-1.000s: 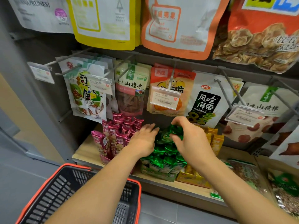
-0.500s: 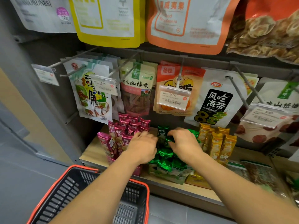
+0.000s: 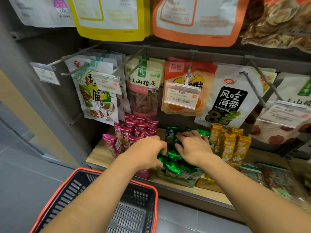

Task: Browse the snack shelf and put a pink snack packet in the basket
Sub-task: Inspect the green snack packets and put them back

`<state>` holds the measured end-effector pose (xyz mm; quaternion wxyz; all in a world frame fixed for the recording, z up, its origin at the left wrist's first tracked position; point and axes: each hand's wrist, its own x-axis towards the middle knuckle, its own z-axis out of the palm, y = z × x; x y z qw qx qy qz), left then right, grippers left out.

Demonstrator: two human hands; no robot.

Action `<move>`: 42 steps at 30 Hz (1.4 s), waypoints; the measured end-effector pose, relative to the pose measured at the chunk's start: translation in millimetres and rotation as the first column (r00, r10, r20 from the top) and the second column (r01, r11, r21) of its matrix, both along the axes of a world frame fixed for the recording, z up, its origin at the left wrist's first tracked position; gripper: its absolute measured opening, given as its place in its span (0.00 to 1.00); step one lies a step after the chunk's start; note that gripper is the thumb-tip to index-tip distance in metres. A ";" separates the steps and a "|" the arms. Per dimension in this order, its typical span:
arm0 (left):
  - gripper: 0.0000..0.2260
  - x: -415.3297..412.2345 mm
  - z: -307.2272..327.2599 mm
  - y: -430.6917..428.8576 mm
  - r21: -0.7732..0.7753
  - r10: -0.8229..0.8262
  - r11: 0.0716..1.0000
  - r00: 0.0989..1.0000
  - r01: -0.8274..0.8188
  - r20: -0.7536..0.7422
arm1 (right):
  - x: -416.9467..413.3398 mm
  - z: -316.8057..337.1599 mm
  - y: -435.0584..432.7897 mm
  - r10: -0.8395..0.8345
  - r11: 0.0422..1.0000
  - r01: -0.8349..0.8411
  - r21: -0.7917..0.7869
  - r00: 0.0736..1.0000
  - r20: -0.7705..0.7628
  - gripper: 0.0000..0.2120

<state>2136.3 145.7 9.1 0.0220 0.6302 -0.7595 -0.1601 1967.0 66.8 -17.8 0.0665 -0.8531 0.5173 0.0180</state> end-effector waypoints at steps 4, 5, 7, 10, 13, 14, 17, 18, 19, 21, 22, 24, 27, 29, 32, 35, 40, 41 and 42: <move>0.16 -9.0 1.6 2.8 -0.108 -0.004 0.994 0.987 0.022 0.160 | -10.0 1.7 12.0 0.099 0.987 -0.073 -0.144 0.979 0.179 0.20; 0.18 -12.0 0.3 3.9 -0.113 0.000 0.993 0.974 0.027 0.224 | -11.8 3.4 15.8 0.160 0.974 -0.124 -0.188 0.968 0.192 0.18; 0.17 -18.4 -1.9 5.6 -0.132 0.017 0.991 0.950 0.025 0.312 | -15.0 5.0 24.1 0.284 0.943 -0.247 -0.222 0.946 0.158 0.15; 0.11 -22.6 -2.1 8.0 -0.158 0.034 0.987 0.938 0.022 0.344 | -20.0 2.7 35.3 0.354 0.922 -0.335 -0.193 0.933 0.072 0.16; 0.08 -18.6 3.9 9.9 -0.199 0.059 0.980 0.941 0.009 0.333 | -21.7 4.0 42.5 0.316 0.924 -0.319 -0.210 0.948 -0.047 0.13; 0.08 -16.0 8.5 10.9 -0.216 0.069 0.976 0.948 0.000 0.312 | -20.6 5.6 44.1 0.302 0.925 -0.311 -0.216 0.950 -0.078 0.13; 0.08 -5.8 29.6 18.6 -0.317 0.090 0.948 0.976 -0.023 0.198 | -17.0 12.8 47.1 0.253 0.953 -0.264 -0.147 0.963 -0.089 0.15; 0.09 -1.8 37.6 23.9 -0.381 0.105 0.924 0.984 -0.043 0.145 | -16.3 17.2 48.5 0.234 0.966 -0.241 -0.094 0.968 -0.087 0.16; 0.09 1.3 46.0 30.9 -0.459 0.124 0.886 0.988 -0.067 0.096 | -16.1 23.4 50.7 0.215 0.975 -0.219 -0.042 0.973 -0.084 0.18; 0.05 5.0 63.2 44.8 -0.619 0.135 0.781 0.990 -0.083 0.038 | -16.7 40.3 56.6 0.180 0.983 -0.178 0.047 0.983 -0.034 0.21; 0.03 6.0 70.7 51.3 -0.677 0.123 0.731 0.992 -0.078 0.019 | -17.5 51.1 60.7 0.164 0.982 -0.165 0.093 0.986 0.024 0.23; 0.03 7.6 81.4 61.9 -0.727 0.077 0.678 0.994 -0.107 -0.074 | -20.5 74.7 69.8 0.135 0.959 -0.176 0.220 0.972 0.190 0.27; 0.04 4.5 88.0 72.2 -0.654 -0.016 0.707 0.919 -0.268 -0.393 | -31.3 106.0 90.3 0.047 0.865 -0.246 0.438 0.908 0.417 0.36; 0.07 -2.5 89.4 76.4 -0.469 0.008 0.792 0.774 -0.392 -0.633 | -39.6 116.9 109.0 0.021 0.826 -0.290 0.483 0.873 0.488 0.44; 0.11 -17.7 93.5 82.5 -0.151 0.039 0.908 0.437 -0.392 -0.899 | -45.9 120.0 135.7 0.000 0.787 -0.418 0.454 0.736 0.677 0.39; 0.03 -28.3 98.7 87.4 -0.051 0.017 0.954 0.224 -0.294 -0.974 | -48.2 115.0 147.4 -0.122 0.812 -0.428 0.396 0.540 0.833 0.27; 0.05 -29.6 100.2 89.9 0.010 0.047 0.970 0.147 -0.243 -0.988 | -53.8 111.2 154.7 -0.086 0.868 -0.382 0.316 0.510 0.856 0.16; 0.05 -29.3 100.4 89.9 0.016 0.050 0.971 0.140 -0.238 -0.989 | -54.6 110.9 155.2 -0.084 0.867 -0.385 0.316 0.511 0.855 0.16; 0.05 -29.1 100.8 90.1 0.016 0.050 0.971 0.137 -0.238 -0.989 | -55.2 110.6 155.1 -0.085 0.864 -0.390 0.318 0.509 0.857 0.15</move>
